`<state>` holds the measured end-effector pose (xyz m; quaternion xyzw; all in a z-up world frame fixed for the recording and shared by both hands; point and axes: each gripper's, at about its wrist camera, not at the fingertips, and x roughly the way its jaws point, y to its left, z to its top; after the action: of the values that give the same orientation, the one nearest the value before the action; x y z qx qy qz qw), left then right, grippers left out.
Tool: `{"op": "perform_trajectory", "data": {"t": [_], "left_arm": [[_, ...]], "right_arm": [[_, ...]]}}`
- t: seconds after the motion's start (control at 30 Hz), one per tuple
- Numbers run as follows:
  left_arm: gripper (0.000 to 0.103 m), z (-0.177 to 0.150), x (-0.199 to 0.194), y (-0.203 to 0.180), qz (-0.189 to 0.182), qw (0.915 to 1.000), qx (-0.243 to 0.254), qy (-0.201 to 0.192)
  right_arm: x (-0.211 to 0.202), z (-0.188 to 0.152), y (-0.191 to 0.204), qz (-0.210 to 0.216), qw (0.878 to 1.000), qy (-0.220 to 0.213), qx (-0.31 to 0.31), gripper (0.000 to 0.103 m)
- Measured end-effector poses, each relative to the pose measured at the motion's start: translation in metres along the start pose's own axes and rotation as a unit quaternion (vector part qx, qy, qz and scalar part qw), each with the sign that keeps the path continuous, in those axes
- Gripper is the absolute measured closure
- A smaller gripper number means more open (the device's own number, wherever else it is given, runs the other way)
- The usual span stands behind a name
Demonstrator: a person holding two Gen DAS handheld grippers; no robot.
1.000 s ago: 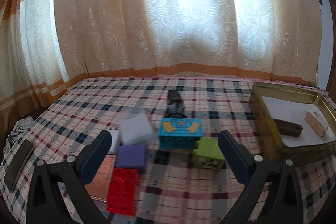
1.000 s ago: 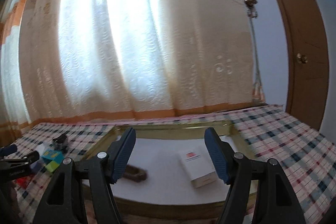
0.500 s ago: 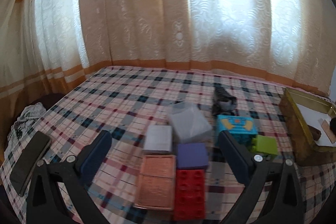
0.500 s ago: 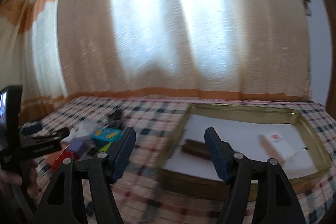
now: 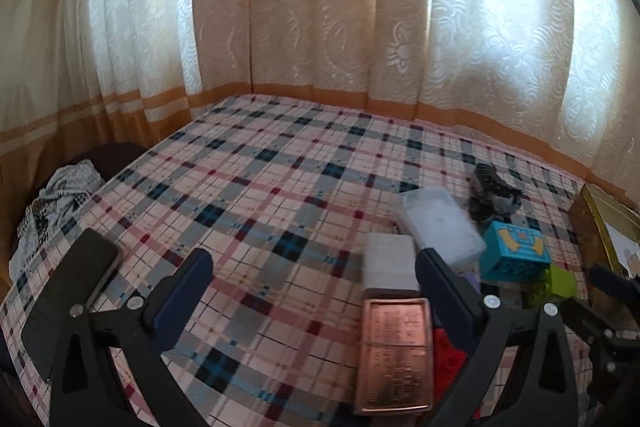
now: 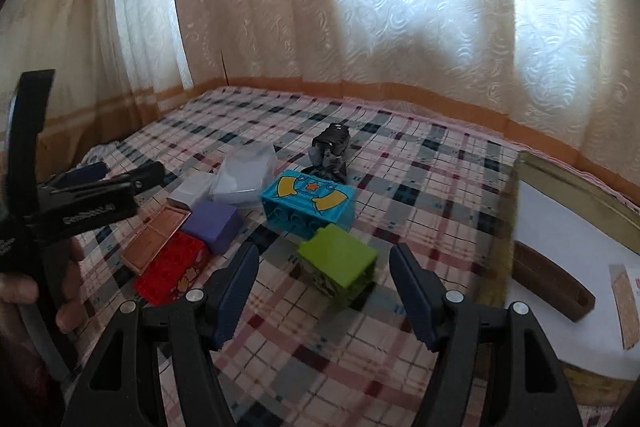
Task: Organize rigid objects
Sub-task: 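Grasp the green Lego brick with the right gripper while the left approaches the copper case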
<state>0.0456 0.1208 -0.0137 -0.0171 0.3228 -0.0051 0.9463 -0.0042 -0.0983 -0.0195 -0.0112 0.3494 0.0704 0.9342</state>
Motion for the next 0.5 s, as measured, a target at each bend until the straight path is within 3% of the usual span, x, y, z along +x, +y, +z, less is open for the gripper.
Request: {"op": "perform_trajectory", "data": {"t": [0.13, 0.27, 0.5], "left_arm": [[0.0, -0.001, 0.005, 0.003, -0.003, 0.9999, 0.0, 0.014], [0.0, -0.002, 0.008, 0.0, -0.012, 0.9996, 0.007, 0.023], [0.0, -0.004, 0.012, 0.004, -0.026, 0.9987, -0.01, 0.043]], "right_arm": [[0.023, 0.006, -0.002, 0.0, 0.999, 0.042, 0.006, 0.037], [0.043, 0.007, -0.008, 0.009, 0.996, 0.083, 0.025, 0.049], [0.037, 0.002, -0.009, 0.042, 0.995, 0.081, 0.042, 0.05]]}}
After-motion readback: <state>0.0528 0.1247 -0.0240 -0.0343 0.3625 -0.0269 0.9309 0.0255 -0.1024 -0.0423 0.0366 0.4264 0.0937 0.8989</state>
